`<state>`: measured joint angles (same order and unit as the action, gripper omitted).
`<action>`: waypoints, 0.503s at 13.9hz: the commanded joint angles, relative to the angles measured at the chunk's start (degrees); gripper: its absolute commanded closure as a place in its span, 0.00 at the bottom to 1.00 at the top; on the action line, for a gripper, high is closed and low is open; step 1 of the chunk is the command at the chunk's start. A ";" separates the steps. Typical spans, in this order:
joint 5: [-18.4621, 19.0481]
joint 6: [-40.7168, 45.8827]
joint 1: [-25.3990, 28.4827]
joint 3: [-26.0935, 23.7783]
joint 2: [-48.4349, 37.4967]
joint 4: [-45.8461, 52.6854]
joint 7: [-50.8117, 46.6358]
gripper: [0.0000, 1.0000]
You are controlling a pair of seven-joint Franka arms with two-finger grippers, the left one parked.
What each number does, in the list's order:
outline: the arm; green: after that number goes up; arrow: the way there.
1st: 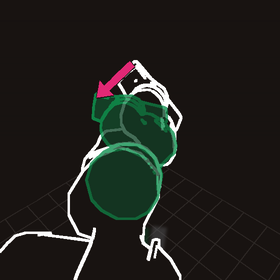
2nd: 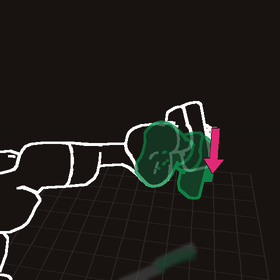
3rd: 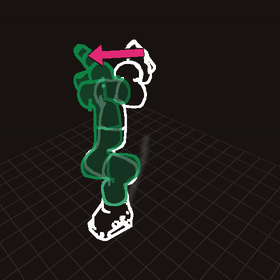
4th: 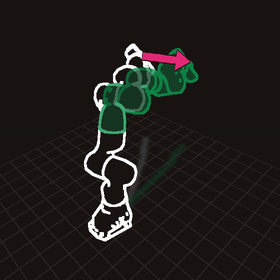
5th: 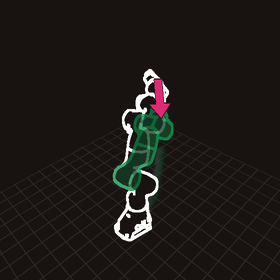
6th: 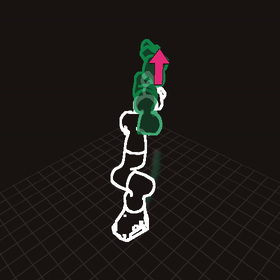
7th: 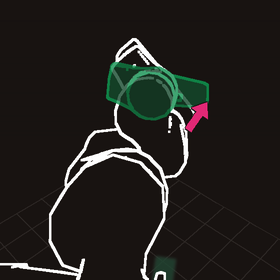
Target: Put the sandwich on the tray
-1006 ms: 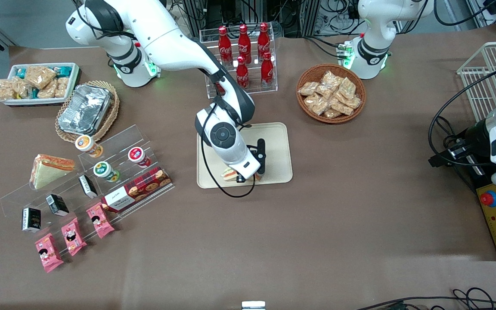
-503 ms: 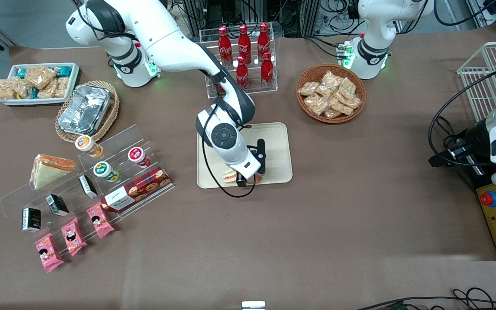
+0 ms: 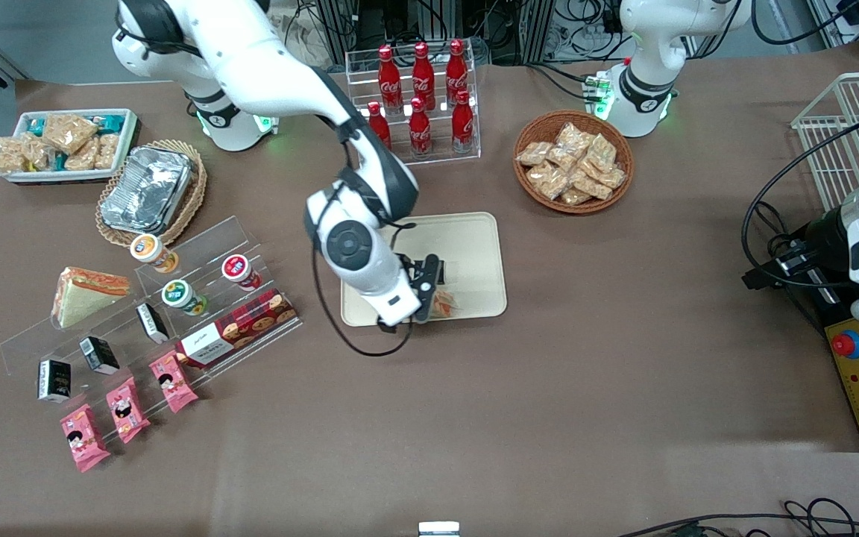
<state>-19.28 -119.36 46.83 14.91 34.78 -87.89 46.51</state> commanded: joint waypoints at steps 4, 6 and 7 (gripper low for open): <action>13.28 15.44 -4.54 -0.67 -13.23 -1.49 -30.53 0.00; 14.27 19.24 -7.53 -0.84 -16.83 -1.49 -35.78 0.00; 14.36 20.47 -10.24 -0.93 -18.68 -1.66 -35.97 0.00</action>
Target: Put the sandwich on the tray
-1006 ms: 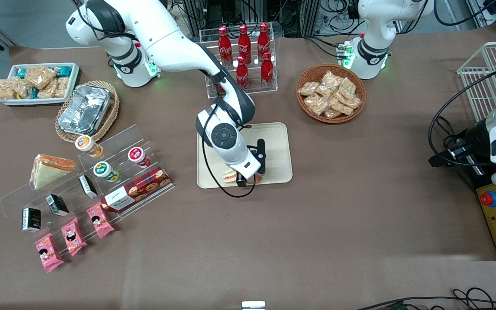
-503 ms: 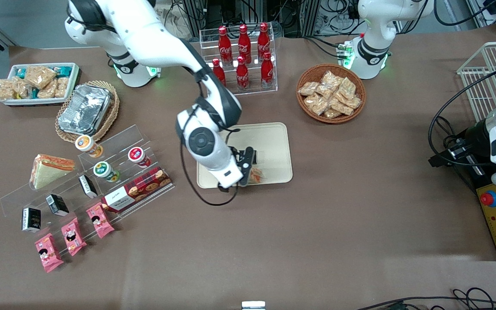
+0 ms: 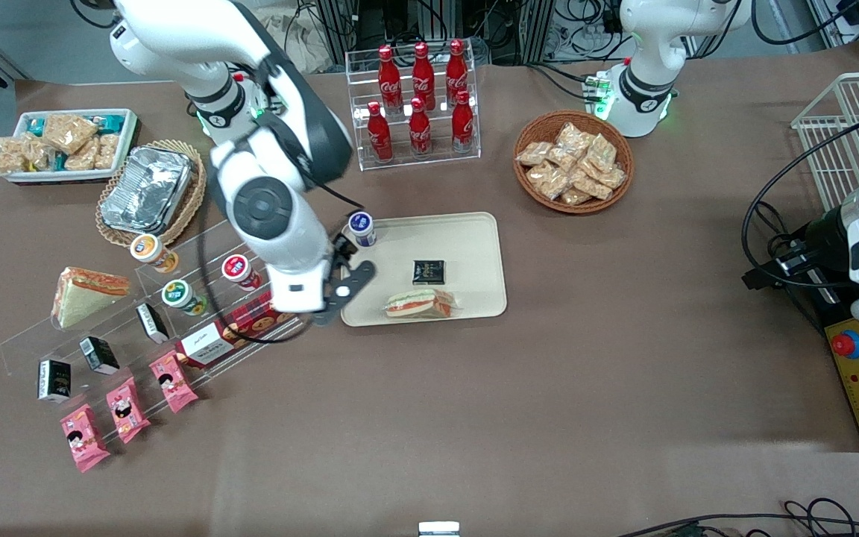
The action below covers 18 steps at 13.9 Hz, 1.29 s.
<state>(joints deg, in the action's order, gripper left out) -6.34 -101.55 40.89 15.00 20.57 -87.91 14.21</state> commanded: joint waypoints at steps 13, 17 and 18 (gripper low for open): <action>1.59 10.74 -36.93 -1.20 -14.23 1.08 -3.22 0.00; 5.02 15.49 -37.64 -2.33 -17.83 0.46 -5.76 0.00; 5.19 16.21 -38.34 -3.21 -18.80 -0.15 -8.12 0.00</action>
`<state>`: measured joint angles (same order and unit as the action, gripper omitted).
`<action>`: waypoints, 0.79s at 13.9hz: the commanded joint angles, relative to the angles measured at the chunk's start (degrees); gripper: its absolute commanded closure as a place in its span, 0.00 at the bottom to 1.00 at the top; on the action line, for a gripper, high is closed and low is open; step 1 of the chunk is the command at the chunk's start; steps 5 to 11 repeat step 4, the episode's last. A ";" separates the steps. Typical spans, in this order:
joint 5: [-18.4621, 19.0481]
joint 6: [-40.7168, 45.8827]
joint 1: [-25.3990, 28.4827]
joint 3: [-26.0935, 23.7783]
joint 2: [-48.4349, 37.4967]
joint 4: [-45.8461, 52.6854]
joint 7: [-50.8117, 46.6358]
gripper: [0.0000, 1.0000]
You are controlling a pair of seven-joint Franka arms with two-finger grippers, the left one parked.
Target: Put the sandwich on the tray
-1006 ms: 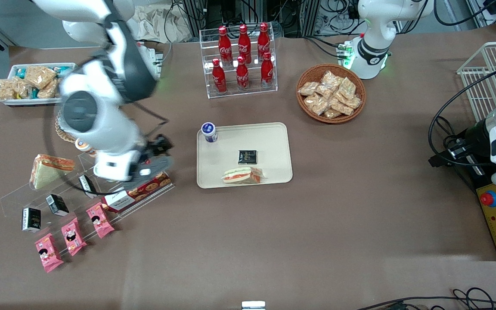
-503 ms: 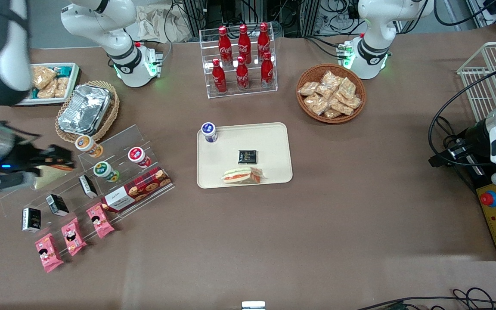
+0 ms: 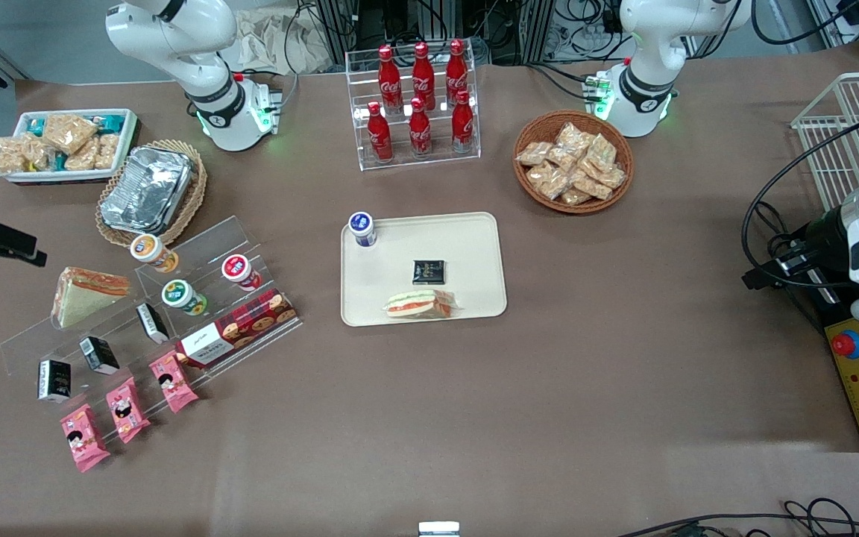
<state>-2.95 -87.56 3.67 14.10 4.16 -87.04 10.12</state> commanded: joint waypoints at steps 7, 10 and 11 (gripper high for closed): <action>4.52 2.48 -5.69 -10.05 -5.40 -4.37 -8.62 0.00; 4.52 2.48 -5.69 -10.05 -5.40 -4.37 -8.62 0.00; 4.52 2.48 -5.69 -10.05 -5.40 -4.37 -8.62 0.00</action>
